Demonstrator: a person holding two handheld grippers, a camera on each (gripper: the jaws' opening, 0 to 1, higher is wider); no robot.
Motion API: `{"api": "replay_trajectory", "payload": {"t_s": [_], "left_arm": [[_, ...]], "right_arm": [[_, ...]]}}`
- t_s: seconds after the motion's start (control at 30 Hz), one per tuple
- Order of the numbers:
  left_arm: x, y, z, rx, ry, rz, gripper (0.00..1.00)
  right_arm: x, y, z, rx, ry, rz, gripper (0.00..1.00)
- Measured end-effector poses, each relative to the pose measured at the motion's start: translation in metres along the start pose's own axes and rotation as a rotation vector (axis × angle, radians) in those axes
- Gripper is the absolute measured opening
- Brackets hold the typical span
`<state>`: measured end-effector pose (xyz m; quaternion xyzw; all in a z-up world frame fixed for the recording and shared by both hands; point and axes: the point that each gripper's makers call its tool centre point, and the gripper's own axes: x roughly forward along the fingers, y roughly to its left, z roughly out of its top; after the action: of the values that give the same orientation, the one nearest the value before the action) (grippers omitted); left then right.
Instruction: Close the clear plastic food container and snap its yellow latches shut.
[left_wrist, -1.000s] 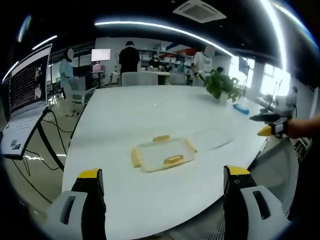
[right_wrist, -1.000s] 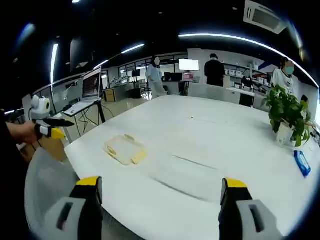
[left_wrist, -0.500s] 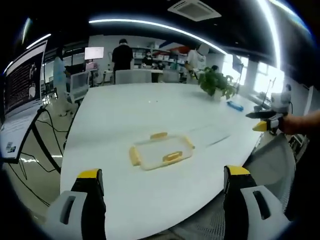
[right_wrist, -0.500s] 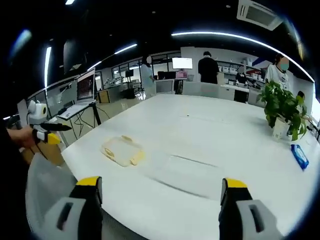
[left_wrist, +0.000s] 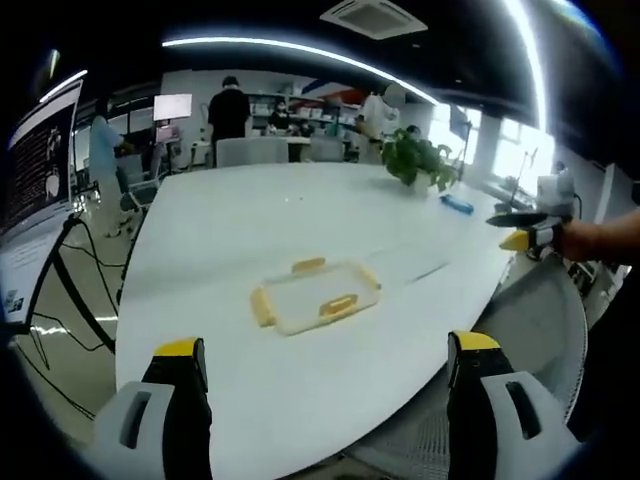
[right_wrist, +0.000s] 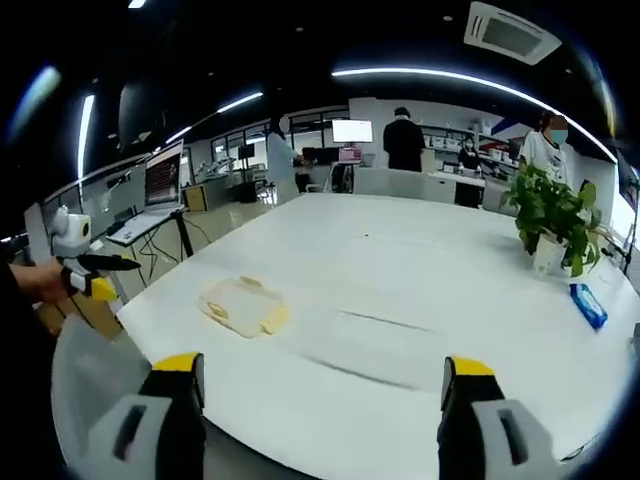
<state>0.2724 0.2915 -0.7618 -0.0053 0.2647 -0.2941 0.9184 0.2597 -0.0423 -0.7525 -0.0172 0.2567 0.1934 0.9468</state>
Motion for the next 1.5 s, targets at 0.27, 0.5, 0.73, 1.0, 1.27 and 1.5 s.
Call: {"api": "replay_trajectory", "payload": {"t_s": [0.27, 0.5, 0.73, 1.0, 1.27, 1.5], "left_arm": [[-0.005, 0.004, -0.002, -0.045, -0.034, -0.006, 0.99], [-0.008, 0.002, -0.009, -0.04, -0.04, -0.007, 0.98], [-0.005, 0.003, -0.007, -0.106, -0.091, -0.024, 0.99], [-0.004, 0.004, -0.008, -0.095, -0.086, -0.031, 0.99], [-0.006, 0.013, -0.006, -0.079, -0.081, -0.018, 0.99], [-0.005, 0.016, -0.006, -0.085, -0.07, -0.014, 0.99]], "right_arm": [[-0.002, 0.006, 0.003, -0.02, -0.018, -0.016, 0.98], [-0.001, 0.013, -0.001, -0.017, -0.006, -0.005, 0.97], [0.004, 0.02, 0.0, -0.096, 0.03, 0.012, 0.98], [0.007, 0.017, -0.001, -0.096, 0.035, 0.007, 0.98], [0.01, 0.014, 0.004, -0.114, 0.037, 0.006, 0.98], [0.014, 0.013, 0.015, -0.163, 0.046, 0.045, 0.96]]}}
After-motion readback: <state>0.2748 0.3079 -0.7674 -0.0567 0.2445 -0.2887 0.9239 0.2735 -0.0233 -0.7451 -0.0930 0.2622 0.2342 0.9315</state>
